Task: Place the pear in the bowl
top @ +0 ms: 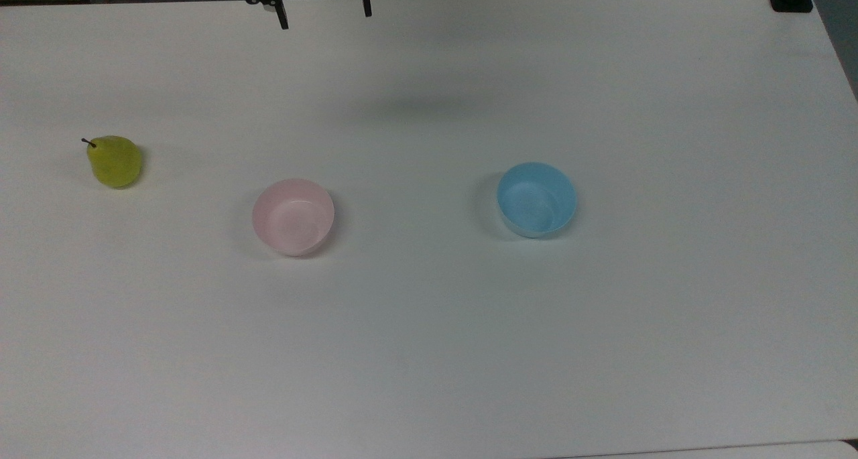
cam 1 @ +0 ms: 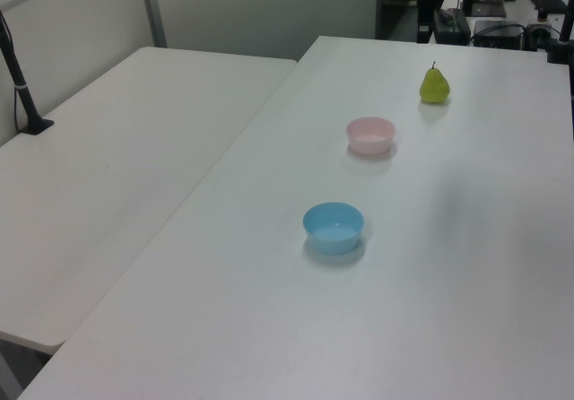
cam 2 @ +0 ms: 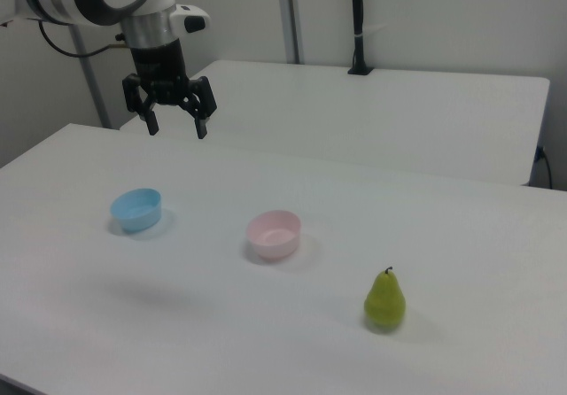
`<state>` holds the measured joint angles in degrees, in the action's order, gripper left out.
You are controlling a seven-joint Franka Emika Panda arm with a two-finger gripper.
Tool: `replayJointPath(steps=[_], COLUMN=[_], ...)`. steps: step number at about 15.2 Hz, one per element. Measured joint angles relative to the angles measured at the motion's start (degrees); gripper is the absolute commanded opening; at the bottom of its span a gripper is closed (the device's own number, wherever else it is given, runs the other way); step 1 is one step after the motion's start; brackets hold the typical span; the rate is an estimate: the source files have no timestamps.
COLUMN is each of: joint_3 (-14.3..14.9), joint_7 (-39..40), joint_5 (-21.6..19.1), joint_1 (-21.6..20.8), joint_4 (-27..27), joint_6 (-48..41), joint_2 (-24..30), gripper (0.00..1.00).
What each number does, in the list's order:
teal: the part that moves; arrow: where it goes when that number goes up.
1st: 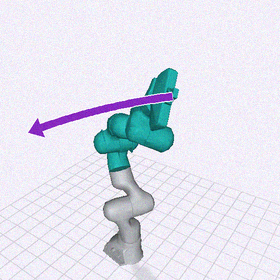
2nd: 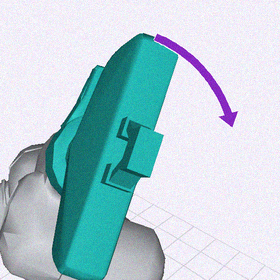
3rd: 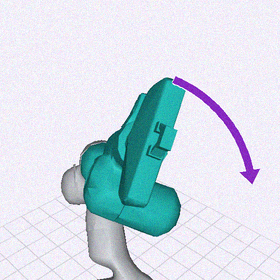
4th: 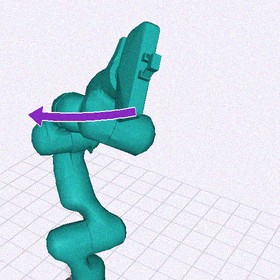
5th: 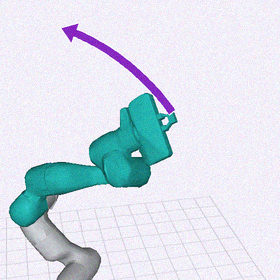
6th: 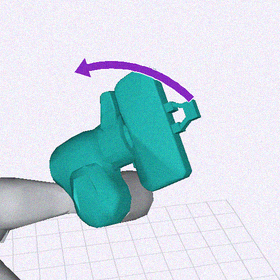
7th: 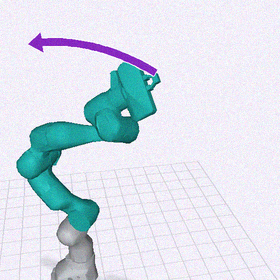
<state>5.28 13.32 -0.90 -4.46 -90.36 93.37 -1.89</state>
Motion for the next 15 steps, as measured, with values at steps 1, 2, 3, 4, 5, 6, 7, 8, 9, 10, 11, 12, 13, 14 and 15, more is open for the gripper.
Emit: replayJointPath(steps=[1,2,3,4,5,6,7,8,9,10,11,12,13,14,15], joint_3=[0.00,0.00,0.00,0.00,0.00,0.00,0.00,0.00,0.00,0.01,0.05,0.11,0.15,0.15,0.15], joint_7=[0.00,0.00,-0.01,-0.01,-0.01,-0.01,-0.01,-0.01,-0.01,-0.04,-0.06,-0.07,-0.06,-0.04,0.34], joint_5=[0.00,0.00,0.00,0.00,0.00,0.00,0.00,0.00,0.00,0.00,0.00,0.00,0.00,0.01,0.02], joint_1=[0.00,0.00,0.00,0.00,0.00,0.00,0.00,0.00,0.00,0.00,0.01,0.03,0.14,0.42,0.89], joint_4=[0.00,0.00,0.00,0.00,0.00,0.00,0.00,0.00,0.00,0.00,0.01,0.03,0.05,0.04,0.02], joint_6=[0.00,0.00,0.00,0.00,0.00,0.00,0.00,0.00,0.00,0.00,0.00,0.00,0.00,0.00,0.00], joint_2=[0.00,0.00,0.00,0.00,0.00,0.00,0.00,0.00,0.00,0.00,0.00,0.01,0.02,0.02,-0.03], gripper=[1.00,1.00,1.00,1.00,1.00,1.00,1.00,1.00,1.00,1.00,1.00,1.00,1.00,1.00,1.00])
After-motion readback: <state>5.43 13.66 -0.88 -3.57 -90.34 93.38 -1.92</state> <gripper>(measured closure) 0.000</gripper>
